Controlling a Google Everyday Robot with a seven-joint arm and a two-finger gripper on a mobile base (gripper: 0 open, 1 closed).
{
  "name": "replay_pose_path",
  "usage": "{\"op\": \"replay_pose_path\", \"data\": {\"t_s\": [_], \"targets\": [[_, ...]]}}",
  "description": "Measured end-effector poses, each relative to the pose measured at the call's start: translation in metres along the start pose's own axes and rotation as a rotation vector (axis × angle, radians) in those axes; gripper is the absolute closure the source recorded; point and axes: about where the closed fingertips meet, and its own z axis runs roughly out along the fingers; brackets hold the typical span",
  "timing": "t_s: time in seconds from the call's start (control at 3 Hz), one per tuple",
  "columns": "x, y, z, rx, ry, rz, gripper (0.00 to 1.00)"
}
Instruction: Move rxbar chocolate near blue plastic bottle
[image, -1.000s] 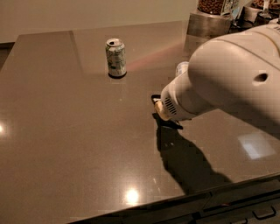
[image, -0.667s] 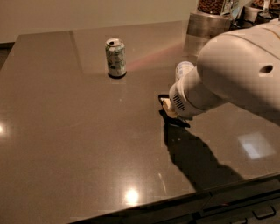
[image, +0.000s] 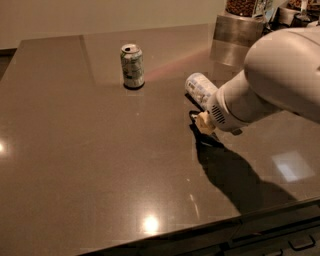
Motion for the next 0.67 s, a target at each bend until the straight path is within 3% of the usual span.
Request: {"op": "replay_pose_path", "data": {"t_s": [0.33,0.67], "targets": [[-0.001,0.001,-0.005,-0.027,-0.006,-0.006,0.13],[-0.005,0.003,-0.02,-0.043,-0.032,-0.01,0.0]]}}
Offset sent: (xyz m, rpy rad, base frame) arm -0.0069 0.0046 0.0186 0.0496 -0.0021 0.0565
